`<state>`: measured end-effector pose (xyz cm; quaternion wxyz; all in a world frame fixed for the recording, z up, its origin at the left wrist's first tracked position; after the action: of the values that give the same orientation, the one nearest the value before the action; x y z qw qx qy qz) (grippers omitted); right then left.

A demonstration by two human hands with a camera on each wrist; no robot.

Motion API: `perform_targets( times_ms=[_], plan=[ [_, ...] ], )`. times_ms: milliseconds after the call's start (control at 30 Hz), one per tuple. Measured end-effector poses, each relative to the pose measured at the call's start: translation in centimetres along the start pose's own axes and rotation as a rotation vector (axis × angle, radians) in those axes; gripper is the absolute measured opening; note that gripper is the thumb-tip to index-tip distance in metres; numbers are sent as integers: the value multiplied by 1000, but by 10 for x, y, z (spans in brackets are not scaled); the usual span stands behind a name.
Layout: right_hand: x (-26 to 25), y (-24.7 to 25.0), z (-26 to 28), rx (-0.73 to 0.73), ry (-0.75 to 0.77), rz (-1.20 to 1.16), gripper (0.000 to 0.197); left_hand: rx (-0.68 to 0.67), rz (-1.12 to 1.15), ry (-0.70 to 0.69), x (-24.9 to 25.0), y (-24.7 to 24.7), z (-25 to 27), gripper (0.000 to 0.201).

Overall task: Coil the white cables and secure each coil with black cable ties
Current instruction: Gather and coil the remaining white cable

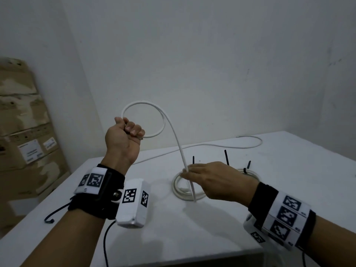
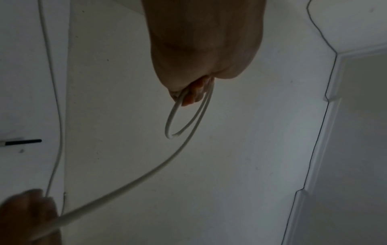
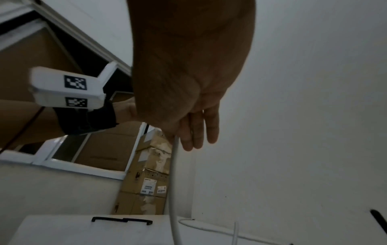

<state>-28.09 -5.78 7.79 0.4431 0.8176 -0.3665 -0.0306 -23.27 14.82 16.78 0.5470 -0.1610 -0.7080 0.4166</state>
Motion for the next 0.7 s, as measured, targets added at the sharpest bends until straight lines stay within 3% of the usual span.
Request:
perform_targets(
  times_ms=[100,200,267,333,400,500,600,700],
  plan=[
    [-1,11,-7,28,35,158,29,-12,-35,5,-7,3,3,39],
    [0,22,-12,300,122,195,5,-22,-55,29,-19,6,8,38],
    [-4,37,-15,534,182,228,20,-30,-66,52,-28,8,12,37],
    [-7,49,-14,676,198,308,28,-33,-69,76,-34,9,15,37],
    [-8,51,-11,713,172,379,32,-30,-72,94,-38,10,17,37],
    [0,48,-6,671,144,239,31,-39,-129,109,-41,10,17,37],
    [23,42,6,640,-27,38,20,-65,-244,147,-41,13,17,37],
    [53,35,26,677,-481,-271,25,-38,-296,163,-40,20,15,37]
  ],
)
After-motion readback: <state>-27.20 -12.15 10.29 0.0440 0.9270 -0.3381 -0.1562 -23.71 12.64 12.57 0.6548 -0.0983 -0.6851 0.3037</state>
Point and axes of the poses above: each hand's wrist, its own z-axis away from the middle knuckle, its own y-axis out of the back of the hand, x = y × z, the point moved 4 cm from there along -z, towards the middle knuckle, and after that the axes turned 15 degrees about x, right-handed, at the moved point
